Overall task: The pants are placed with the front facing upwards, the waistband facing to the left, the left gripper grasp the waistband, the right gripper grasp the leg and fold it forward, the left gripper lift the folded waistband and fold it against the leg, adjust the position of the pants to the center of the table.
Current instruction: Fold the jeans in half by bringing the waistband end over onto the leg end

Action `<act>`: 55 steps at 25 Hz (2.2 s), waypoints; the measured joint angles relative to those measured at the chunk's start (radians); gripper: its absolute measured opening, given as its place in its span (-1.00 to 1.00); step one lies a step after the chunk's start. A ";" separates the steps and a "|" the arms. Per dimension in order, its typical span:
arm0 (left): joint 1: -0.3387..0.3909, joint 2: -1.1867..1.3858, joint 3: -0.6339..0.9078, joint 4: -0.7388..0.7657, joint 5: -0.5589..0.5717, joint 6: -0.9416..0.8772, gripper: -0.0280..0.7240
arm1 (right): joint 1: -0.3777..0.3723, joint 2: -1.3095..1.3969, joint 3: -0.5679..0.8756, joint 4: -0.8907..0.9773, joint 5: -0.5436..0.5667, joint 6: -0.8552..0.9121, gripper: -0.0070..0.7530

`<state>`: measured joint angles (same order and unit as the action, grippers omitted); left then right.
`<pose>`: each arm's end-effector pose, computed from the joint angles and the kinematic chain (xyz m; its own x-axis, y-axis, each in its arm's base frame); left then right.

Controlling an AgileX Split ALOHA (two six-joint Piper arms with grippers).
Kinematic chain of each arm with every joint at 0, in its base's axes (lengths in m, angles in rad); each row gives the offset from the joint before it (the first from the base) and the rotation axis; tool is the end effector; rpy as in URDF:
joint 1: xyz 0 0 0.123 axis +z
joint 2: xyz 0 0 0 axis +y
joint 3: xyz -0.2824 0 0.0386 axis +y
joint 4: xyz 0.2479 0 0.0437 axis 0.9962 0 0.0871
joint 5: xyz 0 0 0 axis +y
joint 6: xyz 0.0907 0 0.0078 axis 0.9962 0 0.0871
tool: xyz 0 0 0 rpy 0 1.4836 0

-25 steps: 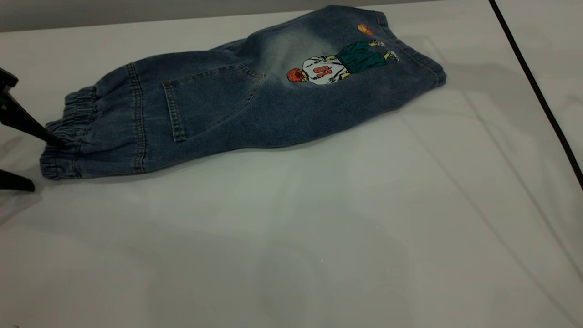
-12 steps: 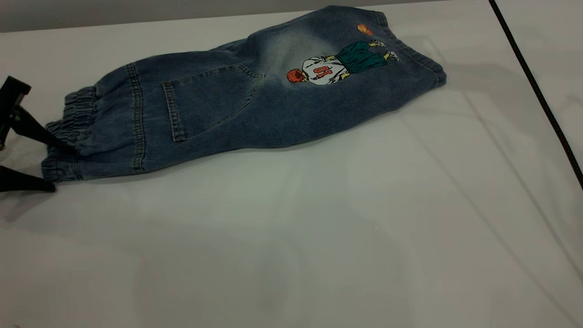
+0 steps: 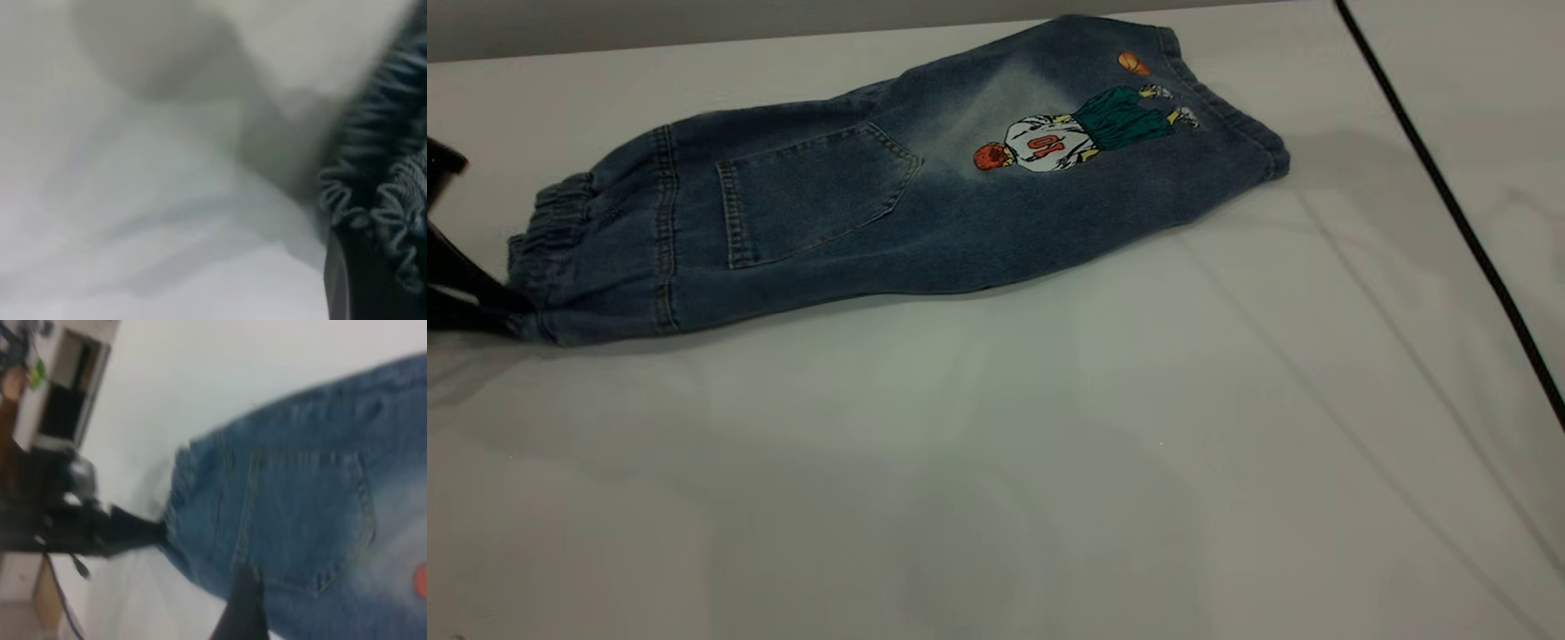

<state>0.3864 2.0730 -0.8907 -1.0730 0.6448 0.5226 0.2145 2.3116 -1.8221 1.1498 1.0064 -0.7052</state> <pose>0.3091 0.0738 0.0625 -0.7149 -0.6905 0.1107 -0.6308 0.5684 -0.5281 0.4646 0.1731 0.1794 -0.8912 -0.0848 -0.4456 -0.4143 0.5521 0.7235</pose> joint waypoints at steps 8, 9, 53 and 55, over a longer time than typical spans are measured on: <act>0.000 -0.198 0.000 0.151 0.114 -0.079 -0.67 | 0.167 0.099 0.000 0.050 -0.075 -0.003 0.49; 0.000 -0.223 0.000 0.171 0.125 -0.090 -0.67 | 0.189 0.117 0.000 0.057 -0.087 -0.009 0.49; -0.187 -0.662 0.000 0.183 0.282 -0.039 -0.67 | 0.323 0.190 -0.001 -0.258 -0.160 0.112 0.48; -0.225 -0.662 0.000 0.182 0.261 -0.036 -0.67 | 0.323 0.190 -0.001 -0.289 -0.174 0.127 0.48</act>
<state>0.1617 1.4111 -0.8907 -0.8911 0.9060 0.4869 0.5380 2.5019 -1.8230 0.8611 0.8329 -0.5782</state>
